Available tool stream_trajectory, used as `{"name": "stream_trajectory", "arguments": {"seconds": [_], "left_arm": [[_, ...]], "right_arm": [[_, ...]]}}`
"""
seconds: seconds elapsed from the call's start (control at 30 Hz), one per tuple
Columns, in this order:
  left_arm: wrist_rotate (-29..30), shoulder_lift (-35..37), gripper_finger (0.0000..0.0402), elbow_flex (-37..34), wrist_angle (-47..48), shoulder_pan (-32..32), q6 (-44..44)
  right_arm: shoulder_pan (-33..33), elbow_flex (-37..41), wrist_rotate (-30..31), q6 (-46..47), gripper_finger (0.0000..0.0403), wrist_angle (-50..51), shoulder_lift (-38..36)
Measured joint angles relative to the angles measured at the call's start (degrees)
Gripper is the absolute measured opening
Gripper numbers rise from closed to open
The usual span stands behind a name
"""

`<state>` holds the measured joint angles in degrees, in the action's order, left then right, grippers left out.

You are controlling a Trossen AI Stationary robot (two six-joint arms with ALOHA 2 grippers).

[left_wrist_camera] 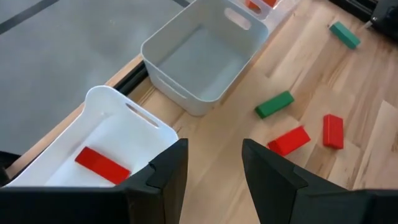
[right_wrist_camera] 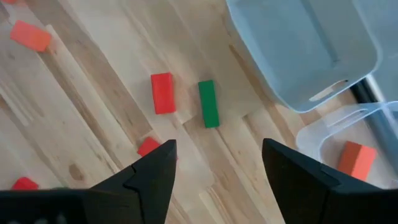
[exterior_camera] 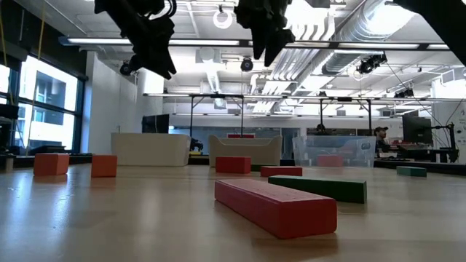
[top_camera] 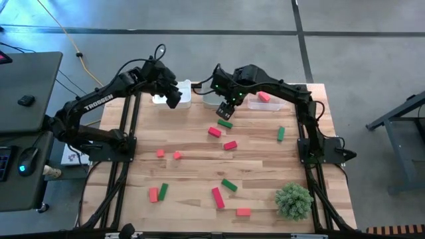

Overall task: Sort & place blocks by color
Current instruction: Put the top left green block into the grey bin

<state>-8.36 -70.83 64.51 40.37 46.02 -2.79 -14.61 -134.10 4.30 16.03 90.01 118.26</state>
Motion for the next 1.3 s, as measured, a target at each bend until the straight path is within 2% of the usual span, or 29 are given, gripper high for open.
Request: {"name": "stream_trajectory", "arguments": {"seconds": [0.1,0.73,1.1,1.3], "left_arm": [[0.0,0.3,0.0142,0.0,0.5,0.1,0.0],[0.3,1.6,0.0142,0.0,1.0,0.1,1.0],[0.4,1.6,0.0142,0.0,1.0,0.1,1.1],[0.4,1.6,0.0142,0.0,1.0,0.1,1.1]], "right_arm": [[0.0,0.0,-1.6,0.0,0.0228,0.0,1.4],[0.0,0.1,-1.8,-1.5,0.0228,-0.1,11.5],[0.1,12.6,1.7,-2.4,0.0227,-0.1,11.0],[0.1,16.9,1.6,-4.5,0.0227,-4.4,11.0]]}}
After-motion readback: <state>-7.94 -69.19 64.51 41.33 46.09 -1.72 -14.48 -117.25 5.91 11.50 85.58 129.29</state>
